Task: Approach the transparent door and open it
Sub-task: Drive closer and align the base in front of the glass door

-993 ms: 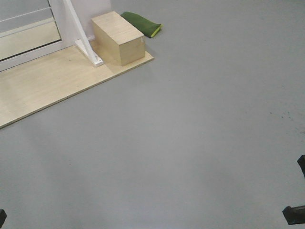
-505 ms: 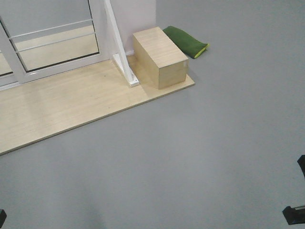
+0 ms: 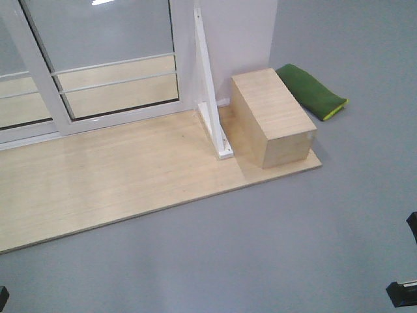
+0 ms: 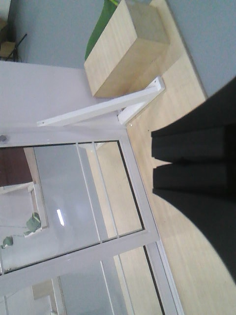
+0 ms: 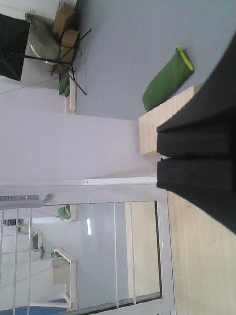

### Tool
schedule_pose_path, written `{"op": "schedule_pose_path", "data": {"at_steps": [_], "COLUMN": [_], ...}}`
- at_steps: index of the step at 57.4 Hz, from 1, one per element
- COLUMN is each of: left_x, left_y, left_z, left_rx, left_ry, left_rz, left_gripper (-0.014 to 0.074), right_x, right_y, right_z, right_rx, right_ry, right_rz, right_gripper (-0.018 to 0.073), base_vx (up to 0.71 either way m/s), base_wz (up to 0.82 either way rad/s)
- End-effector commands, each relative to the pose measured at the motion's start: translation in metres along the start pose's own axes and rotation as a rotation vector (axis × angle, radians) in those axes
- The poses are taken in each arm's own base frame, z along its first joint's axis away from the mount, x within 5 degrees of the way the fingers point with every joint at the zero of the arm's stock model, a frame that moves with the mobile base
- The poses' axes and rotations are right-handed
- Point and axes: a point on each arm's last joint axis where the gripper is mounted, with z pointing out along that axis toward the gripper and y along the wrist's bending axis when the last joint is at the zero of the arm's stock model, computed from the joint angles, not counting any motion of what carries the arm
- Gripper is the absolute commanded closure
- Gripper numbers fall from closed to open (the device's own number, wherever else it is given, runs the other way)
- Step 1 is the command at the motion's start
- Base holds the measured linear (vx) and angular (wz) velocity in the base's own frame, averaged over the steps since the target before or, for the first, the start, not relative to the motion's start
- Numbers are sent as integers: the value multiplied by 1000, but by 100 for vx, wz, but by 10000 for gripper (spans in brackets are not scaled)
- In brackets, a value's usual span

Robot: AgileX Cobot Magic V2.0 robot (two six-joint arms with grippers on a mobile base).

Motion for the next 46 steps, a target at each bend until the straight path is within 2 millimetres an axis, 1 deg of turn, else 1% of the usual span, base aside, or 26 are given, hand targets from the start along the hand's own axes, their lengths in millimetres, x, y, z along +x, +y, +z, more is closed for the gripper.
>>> {"op": "schedule_pose_path", "data": {"at_steps": [1,33,46], "left_x": [-5,-5,-5], "left_y": [1,1,1], "left_z": [0,0,0], "left_rx": [-9,-9,-9], "left_ry": [-81,-81,-81], "left_rz": [-5,-5,-5], "left_gripper": [602,602,602], "right_x": [-7,-7,-7], "right_y": [0,0,0], "right_z": [-1,-1,-1], "right_rx": [4,4,4], "right_ry": [-95,-95,-95], "right_rz": [-13,-13,-13], "right_gripper": [559,559,559], "base_vx": [61,56,49], "base_wz": [32,33,22]}}
